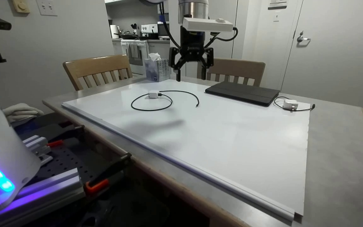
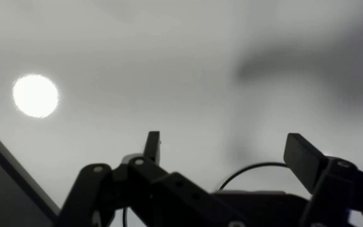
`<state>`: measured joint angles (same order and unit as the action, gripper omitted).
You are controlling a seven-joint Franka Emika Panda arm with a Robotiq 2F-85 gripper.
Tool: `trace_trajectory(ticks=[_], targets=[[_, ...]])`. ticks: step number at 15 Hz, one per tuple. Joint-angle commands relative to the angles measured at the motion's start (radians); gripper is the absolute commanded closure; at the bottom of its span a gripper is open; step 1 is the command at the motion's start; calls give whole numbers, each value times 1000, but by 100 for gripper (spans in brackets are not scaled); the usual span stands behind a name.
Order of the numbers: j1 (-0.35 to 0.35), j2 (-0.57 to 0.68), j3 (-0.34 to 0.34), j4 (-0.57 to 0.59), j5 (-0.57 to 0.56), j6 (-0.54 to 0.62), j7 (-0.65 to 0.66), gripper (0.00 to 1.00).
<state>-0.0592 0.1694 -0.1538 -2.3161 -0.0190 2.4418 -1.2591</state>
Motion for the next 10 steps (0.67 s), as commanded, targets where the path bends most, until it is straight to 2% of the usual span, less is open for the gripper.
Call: trace_trajectory(ticks=[1,8,10], targets=[[-39,17,37,1,-43,13,-1,0],[-46,58,42,5,-78,37,-18,0],[-50,68,51,-16,-105,70,-70,0]])
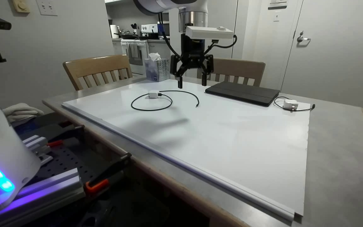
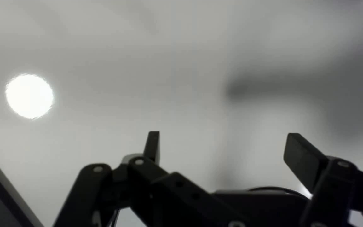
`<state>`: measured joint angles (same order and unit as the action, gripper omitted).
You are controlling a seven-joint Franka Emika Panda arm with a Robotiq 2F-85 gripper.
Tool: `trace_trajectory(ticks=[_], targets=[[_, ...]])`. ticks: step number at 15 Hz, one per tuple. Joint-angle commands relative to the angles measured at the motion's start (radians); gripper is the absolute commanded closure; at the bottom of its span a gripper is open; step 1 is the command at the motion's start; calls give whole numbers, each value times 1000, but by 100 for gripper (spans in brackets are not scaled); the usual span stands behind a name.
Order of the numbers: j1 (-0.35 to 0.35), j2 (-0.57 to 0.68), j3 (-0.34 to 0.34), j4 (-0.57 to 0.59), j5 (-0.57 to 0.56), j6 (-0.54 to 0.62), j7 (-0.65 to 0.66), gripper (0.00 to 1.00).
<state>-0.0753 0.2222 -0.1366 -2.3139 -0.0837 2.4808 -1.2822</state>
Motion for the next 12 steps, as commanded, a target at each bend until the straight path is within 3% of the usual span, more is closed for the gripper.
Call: trace_trajectory(ticks=[1,6,8,9,12], targets=[[-46,24,50,-30,-24,49,-110,0],[-100,72,141,-75,87,151,-403,0],[-114,86,173,-85,165,191,-416,0],[-90,74,145,-68,112,133,-364,0],[-91,80,152,-68,115,138,-361,0]])
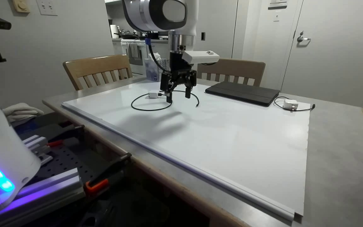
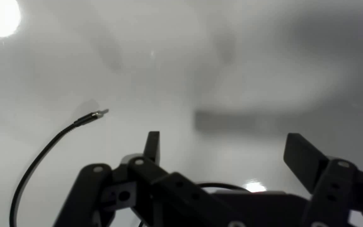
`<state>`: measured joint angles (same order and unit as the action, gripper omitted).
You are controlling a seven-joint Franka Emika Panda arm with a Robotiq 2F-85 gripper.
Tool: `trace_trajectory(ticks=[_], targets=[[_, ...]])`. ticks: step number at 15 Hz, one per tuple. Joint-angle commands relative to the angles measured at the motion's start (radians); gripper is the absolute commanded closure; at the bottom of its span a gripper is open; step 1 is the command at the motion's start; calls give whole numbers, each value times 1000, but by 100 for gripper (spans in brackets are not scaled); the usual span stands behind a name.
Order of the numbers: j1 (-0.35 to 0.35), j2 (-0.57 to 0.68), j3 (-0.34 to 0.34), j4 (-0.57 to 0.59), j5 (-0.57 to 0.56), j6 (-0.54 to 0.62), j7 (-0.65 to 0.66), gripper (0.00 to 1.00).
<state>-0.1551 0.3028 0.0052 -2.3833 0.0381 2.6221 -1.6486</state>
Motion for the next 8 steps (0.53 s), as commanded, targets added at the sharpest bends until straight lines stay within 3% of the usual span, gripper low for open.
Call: trace_trajectory(ticks=[1,8], targets=[[-11,10,17,14,22,17,30,0],[12,97,37,178,28,-2,205,0]])
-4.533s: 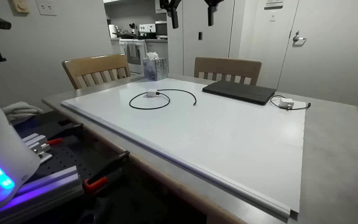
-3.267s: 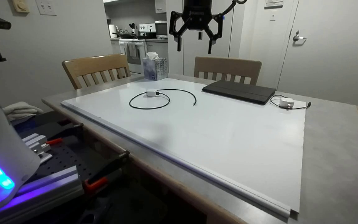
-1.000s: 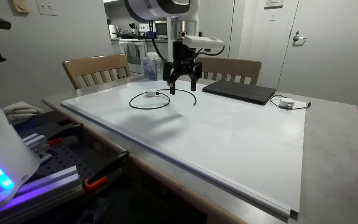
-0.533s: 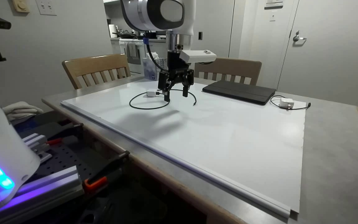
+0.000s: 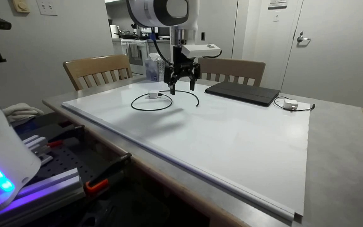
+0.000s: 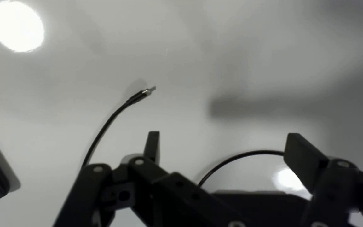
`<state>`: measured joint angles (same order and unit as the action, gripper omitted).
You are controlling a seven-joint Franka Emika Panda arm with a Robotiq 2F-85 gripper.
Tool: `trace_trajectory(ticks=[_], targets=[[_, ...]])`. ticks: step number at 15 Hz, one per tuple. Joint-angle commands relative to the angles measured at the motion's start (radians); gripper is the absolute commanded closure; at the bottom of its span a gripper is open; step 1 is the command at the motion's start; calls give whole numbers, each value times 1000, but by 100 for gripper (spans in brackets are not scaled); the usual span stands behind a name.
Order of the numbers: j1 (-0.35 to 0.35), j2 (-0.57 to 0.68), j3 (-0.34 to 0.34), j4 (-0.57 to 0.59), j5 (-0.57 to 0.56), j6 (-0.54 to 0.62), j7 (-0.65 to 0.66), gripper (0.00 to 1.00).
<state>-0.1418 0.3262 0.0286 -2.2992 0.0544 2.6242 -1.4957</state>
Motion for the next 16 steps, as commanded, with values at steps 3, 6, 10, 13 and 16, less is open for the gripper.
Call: trace_trajectory(ticks=[3,6,10,13,16], targets=[[-12,140,33,161,27,10,113,0],[5,188,9,199,-17,40,229,0],[25,215,-28,215,-106,81,388,0],[10,236,-21,234,-150,60,447,0],[-7,252,-11,242,-164,45,462,0]])
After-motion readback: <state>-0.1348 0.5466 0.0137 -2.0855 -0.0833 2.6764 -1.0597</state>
